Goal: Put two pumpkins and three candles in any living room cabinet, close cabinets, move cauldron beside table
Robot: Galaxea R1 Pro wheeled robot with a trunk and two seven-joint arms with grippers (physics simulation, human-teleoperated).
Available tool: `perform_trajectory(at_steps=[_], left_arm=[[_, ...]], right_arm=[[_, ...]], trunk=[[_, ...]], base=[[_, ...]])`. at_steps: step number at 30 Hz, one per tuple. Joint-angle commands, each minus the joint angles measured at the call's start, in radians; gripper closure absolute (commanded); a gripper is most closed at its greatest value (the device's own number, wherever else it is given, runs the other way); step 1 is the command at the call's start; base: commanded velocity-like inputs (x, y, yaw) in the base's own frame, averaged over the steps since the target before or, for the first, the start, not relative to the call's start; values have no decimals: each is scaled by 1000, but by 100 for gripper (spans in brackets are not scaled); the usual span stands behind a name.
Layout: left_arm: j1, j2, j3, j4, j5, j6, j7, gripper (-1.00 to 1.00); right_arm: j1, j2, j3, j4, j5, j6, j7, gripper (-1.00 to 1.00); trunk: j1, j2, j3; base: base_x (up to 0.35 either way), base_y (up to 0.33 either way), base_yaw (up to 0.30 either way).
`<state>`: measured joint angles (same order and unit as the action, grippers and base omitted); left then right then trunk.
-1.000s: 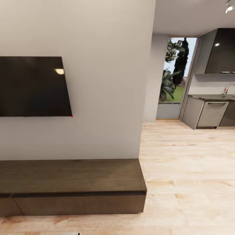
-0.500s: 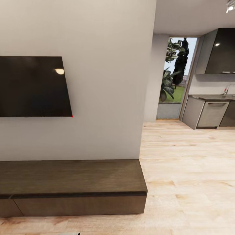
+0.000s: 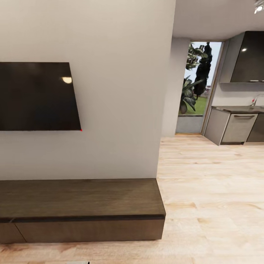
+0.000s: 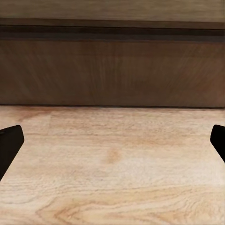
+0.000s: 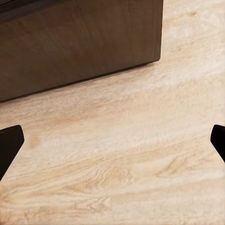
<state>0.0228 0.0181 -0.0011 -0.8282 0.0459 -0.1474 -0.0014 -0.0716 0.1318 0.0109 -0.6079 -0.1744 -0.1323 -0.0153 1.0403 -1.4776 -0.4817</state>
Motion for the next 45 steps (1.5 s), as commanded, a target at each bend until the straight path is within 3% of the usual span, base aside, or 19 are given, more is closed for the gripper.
perform_trajectory(at_steps=[1, 33, 45], left_arm=[[0, 0, 0, -1, 5, -2, 0, -100], [0, 0, -2, 0, -4, 0, 9, -100], [0, -1, -2, 0, -4, -1, 9, -100]], right_arm=[[0, 0, 1, 0, -8, -4, -2, -100], [0, 4, 0, -1, -10, -4, -3, -100], [0, 5, 1, -1, -10, -4, -3, -100]], trunk=[[0, 0, -1], [0, 0, -1], [0, 0, -1]], base=[[0, 0, 0], [22, -28, 2], [35, -45, 226]])
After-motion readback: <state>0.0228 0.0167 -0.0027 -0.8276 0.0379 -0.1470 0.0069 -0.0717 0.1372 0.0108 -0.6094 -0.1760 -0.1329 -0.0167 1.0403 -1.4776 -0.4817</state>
